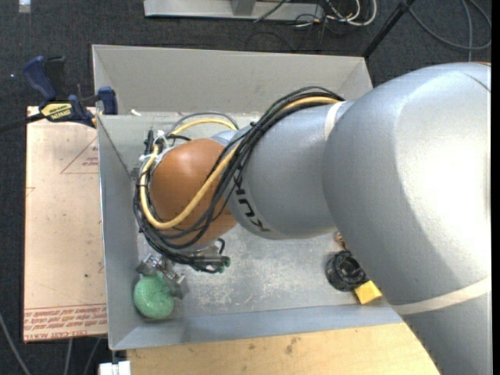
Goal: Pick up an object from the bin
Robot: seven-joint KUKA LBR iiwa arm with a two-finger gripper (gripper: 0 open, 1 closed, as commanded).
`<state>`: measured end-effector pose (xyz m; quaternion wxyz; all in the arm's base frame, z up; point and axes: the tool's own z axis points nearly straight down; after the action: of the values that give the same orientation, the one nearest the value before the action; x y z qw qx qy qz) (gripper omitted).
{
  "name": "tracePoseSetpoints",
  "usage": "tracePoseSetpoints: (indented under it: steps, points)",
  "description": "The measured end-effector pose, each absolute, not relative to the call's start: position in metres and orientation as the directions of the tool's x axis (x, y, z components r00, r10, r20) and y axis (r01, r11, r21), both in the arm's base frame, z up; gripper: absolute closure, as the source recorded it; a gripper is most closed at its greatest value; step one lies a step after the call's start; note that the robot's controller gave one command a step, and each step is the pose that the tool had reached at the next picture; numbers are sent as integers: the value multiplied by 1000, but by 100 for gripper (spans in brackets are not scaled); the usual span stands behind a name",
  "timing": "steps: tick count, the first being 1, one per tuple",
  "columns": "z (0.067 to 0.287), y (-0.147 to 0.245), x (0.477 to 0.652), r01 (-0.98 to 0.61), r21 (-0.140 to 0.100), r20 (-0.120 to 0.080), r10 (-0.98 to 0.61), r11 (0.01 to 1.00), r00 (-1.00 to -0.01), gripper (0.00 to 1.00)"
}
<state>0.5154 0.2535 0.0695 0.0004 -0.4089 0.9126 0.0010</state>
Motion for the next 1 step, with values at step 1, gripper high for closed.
tracePoseSetpoints:
  steps: [1]
  points:
    - [118, 245, 503, -750, 4, 5, -750, 661, -661, 100]
